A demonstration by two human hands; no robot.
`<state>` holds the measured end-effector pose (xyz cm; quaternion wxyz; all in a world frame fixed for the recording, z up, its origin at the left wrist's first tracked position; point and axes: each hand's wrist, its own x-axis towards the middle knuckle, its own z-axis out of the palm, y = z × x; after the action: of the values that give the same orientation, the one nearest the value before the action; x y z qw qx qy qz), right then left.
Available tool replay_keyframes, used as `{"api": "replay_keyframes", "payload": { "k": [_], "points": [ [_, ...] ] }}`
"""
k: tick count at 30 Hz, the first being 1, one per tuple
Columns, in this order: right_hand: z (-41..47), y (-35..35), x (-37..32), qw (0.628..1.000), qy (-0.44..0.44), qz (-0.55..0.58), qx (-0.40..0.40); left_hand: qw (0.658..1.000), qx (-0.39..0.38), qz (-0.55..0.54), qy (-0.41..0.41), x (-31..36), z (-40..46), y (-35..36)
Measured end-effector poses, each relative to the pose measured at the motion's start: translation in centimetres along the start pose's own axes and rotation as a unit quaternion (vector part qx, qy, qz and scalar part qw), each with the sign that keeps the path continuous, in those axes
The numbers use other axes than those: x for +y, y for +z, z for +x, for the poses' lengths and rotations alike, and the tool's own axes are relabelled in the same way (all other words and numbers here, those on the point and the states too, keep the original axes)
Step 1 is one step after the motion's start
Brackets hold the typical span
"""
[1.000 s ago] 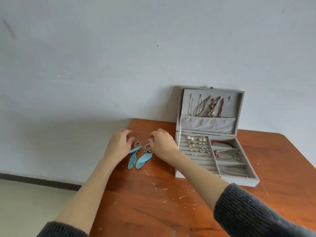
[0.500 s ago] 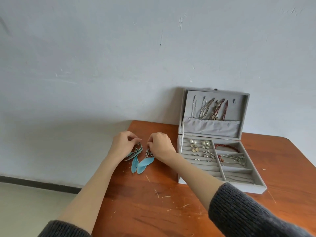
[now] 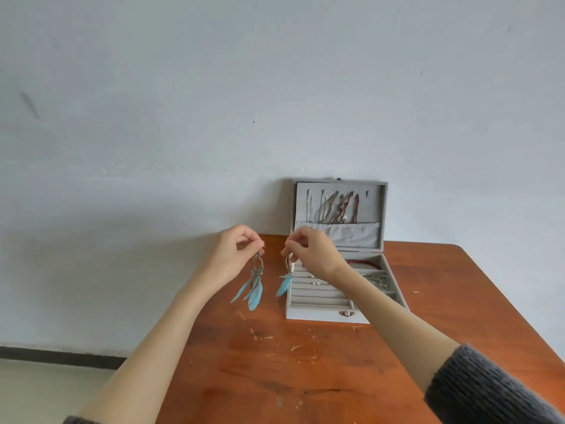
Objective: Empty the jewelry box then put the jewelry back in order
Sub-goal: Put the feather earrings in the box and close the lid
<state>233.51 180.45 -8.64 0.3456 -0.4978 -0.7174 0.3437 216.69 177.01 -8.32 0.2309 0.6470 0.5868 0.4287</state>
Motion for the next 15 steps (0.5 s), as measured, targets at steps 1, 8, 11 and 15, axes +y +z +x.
{"api": "replay_keyframes", "payload": {
  "k": [1, 8, 11, 15],
  "points": [
    [-0.8, -1.0, 0.1, 1.000, 0.000, 0.017, 0.007, 1.000, -0.003, -0.001, 0.010, 0.9, -0.2, 0.4],
    [-5.9, -8.2, 1.8, 0.996, 0.030, 0.079, 0.013, 0.994, -0.041, 0.063, 0.075, 6.9, -1.8, 4.9],
    [-7.9, -10.9, 3.3, 0.994, 0.058, 0.091, 0.029, 0.990, -0.068, 0.080, 0.096, 8.8, -2.6, 7.5],
    [-10.2, -14.4, 5.2, 0.987, 0.096, 0.121, 0.048, 0.986, -0.107, 0.080, 0.099, 10.9, -3.2, 11.3]
  ]
}}
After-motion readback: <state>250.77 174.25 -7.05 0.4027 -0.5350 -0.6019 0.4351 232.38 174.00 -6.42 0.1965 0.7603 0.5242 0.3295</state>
